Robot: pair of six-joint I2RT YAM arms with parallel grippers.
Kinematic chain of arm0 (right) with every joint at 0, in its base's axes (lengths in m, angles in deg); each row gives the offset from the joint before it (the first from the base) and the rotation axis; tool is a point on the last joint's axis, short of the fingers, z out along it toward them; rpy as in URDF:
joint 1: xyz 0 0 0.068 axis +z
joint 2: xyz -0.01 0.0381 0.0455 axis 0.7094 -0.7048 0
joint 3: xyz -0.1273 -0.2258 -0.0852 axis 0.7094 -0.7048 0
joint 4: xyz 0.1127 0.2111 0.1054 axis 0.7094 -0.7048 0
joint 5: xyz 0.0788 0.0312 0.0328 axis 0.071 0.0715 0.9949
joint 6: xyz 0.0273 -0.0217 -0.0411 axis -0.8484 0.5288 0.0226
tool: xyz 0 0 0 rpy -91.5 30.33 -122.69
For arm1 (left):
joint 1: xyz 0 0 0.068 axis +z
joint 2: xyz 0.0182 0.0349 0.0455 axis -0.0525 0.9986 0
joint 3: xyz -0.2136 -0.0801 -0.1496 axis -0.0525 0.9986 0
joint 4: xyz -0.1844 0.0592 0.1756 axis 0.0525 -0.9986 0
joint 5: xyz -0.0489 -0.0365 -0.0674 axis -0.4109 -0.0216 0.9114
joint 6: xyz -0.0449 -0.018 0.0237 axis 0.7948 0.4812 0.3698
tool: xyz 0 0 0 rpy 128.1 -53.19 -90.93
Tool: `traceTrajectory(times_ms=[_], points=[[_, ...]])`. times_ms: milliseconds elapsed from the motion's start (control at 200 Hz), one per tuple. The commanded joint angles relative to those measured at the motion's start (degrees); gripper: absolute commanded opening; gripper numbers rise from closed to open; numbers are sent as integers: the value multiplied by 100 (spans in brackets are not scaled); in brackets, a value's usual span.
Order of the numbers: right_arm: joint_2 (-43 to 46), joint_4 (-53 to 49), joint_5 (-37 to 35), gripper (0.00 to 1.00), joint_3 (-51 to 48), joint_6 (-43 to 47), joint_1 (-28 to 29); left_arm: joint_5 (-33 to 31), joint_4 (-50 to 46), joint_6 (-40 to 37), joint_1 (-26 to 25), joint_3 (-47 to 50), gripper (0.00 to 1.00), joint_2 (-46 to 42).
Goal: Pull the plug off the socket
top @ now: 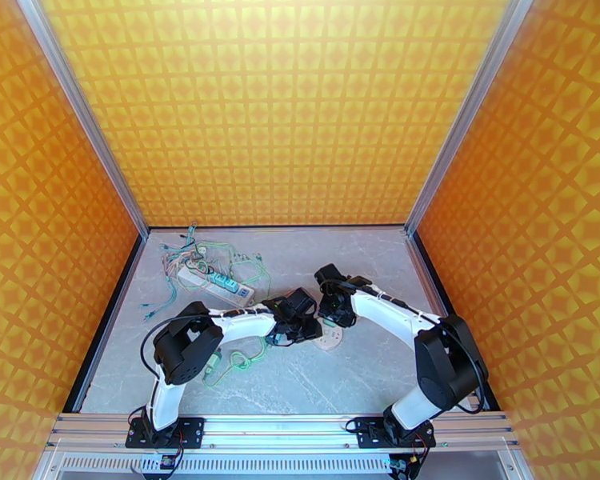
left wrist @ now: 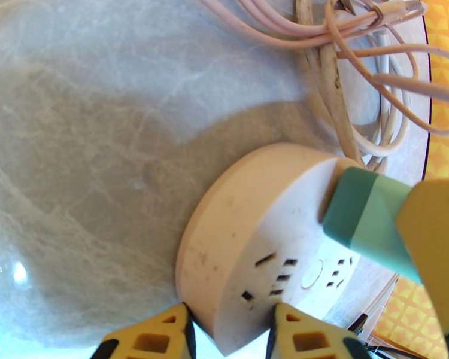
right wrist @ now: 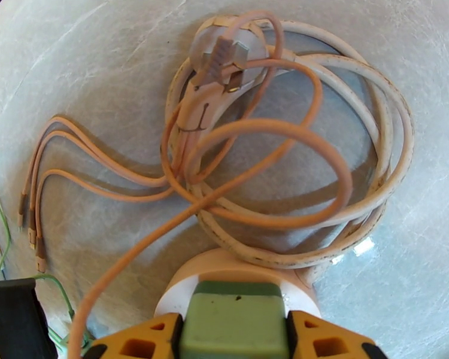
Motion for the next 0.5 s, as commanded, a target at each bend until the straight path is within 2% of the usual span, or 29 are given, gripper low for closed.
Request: traceTrajectory(times_ms=[0, 310, 495], points=[[36, 596, 923, 33, 159, -266, 131, -66, -1198, -286, -238, 397, 31, 1143], [-886, -165, 665, 34, 1292, 173, 600, 9, -1438, -486, -318, 88, 32, 1406], [-1139, -195, 778, 34, 1438, 120, 739, 7, -1457, -495, -317, 71, 31, 1417]])
